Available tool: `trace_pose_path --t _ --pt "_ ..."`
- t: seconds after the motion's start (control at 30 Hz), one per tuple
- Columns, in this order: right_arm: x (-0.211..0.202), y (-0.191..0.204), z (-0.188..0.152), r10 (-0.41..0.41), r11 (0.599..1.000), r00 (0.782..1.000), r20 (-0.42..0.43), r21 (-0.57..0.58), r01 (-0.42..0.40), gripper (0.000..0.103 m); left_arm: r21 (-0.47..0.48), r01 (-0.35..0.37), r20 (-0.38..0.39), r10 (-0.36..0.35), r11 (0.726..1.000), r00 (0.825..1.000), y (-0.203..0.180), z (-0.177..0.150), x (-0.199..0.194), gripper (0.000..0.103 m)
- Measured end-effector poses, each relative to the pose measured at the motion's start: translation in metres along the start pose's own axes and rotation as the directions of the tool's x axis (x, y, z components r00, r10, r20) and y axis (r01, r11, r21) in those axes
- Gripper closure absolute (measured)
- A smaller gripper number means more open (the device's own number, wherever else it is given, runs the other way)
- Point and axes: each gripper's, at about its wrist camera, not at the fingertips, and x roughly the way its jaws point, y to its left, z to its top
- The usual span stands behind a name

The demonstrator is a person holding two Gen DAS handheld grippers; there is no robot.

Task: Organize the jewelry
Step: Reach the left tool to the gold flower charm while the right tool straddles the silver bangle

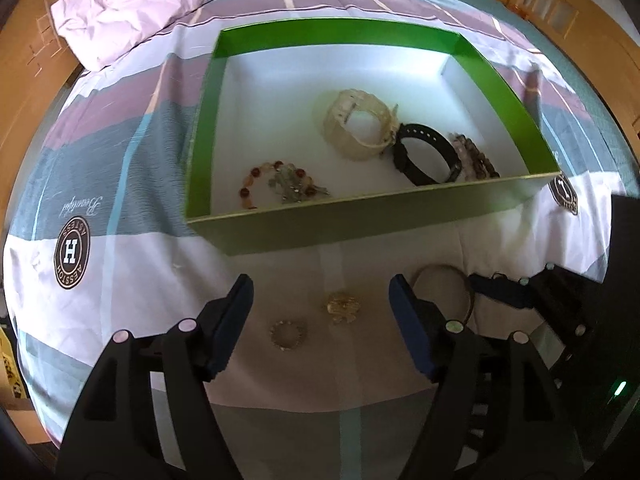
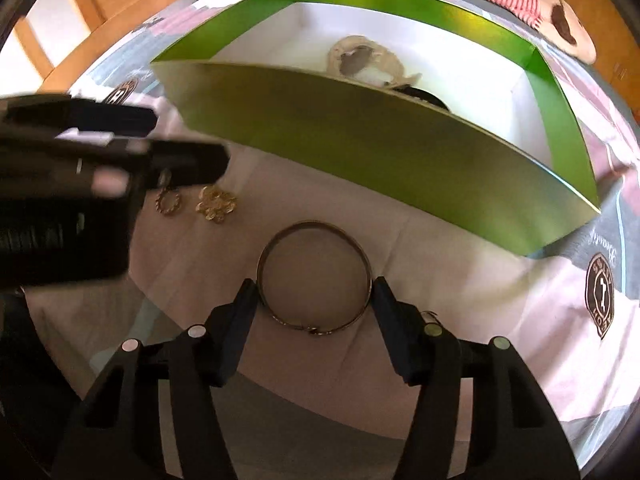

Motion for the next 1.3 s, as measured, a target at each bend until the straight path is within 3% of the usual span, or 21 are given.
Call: trace_pose_path --t 0.1,0.23,0.3,0.37,0.47,0.57,0.63,0.7,0.8,0.93,1.0,1.2,1.23,1.3 --pt "-0.001 -0.017 0.002 -0.041 0.997 0.999 -0.014 0.061 0.041 0.043 0.005 0.009 -0.014 -0.009 1.000 1.000 -0.004 0.000 0.006 0.031" --pt "-0.005 -0.030 0.003 -0.036 0.993 0.999 -0.027 0.111 0.039 0.043 -0.008 0.041 -0.048 -0.041 0.999 0.998 -0.006 0.002 0.018 0.031" --pt "-0.010 -0.030 0.000 -0.028 0.995 0.999 -0.020 0.095 0.030 0.042 -0.014 0.042 -0.064 -0.042 0.999 0.997 -0.006 0.003 0.025 0.031" --pt "-0.014 -0.026 0.000 -0.041 0.997 0.999 -0.012 0.068 0.041 0.034 -0.012 0.036 -0.074 -0.036 0.999 0.997 -0.008 0.003 0.031 0.032" --pt "-0.015 -0.023 0.000 -0.043 0.998 0.999 -0.014 0.049 0.043 0.034 -0.011 0.018 -0.092 -0.019 1.000 0.996 -0.008 0.003 0.039 0.034" --pt "-0.010 -0.024 0.000 -0.053 0.998 0.998 -0.024 0.039 0.054 0.034 -0.016 -0.006 -0.128 0.004 1.000 0.992 -0.008 0.001 0.048 0.045" --pt "-0.008 -0.023 0.000 -0.059 0.998 0.998 -0.029 0.033 0.060 0.034 -0.008 -0.015 -0.118 0.014 1.000 0.993 -0.009 0.001 0.047 0.048" --pt "-0.005 -0.024 -0.003 -0.056 0.998 0.998 -0.034 0.034 0.057 0.034 -0.006 -0.015 -0.111 0.014 1.000 0.994 -0.009 0.001 0.046 0.061" --pt "0.000 -0.026 -0.002 -0.049 0.998 0.998 -0.038 0.041 0.050 0.034 -0.008 -0.018 -0.105 0.017 1.000 0.994 -0.008 0.002 0.044 0.069" --pt "0.005 -0.020 -0.006 -0.063 0.998 0.998 -0.031 0.029 0.064 0.034 -0.021 -0.007 -0.107 0.005 1.000 0.994 -0.005 0.002 0.043 0.068" --pt "0.005 -0.019 -0.006 -0.066 0.997 0.997 -0.028 0.024 0.067 0.034 -0.023 -0.007 -0.108 0.004 1.000 0.994 -0.004 0.002 0.043 0.062" --pt "0.002 -0.015 -0.011 -0.059 0.998 0.998 -0.020 0.021 0.059 0.037 -0.006 -0.019 -0.106 0.019 1.000 0.994 -0.004 0.001 0.045 0.062" --pt "0.003 -0.016 -0.011 -0.055 0.998 0.998 -0.018 0.020 0.055 0.043 -0.003 -0.020 -0.106 0.019 1.000 0.994 -0.005 0.001 0.045 0.062" --pt "0.000 -0.015 -0.009 -0.046 0.999 0.999 -0.016 0.022 0.046 0.044 -0.002 -0.019 -0.103 0.018 1.000 0.995 -0.009 0.001 0.044 0.072"
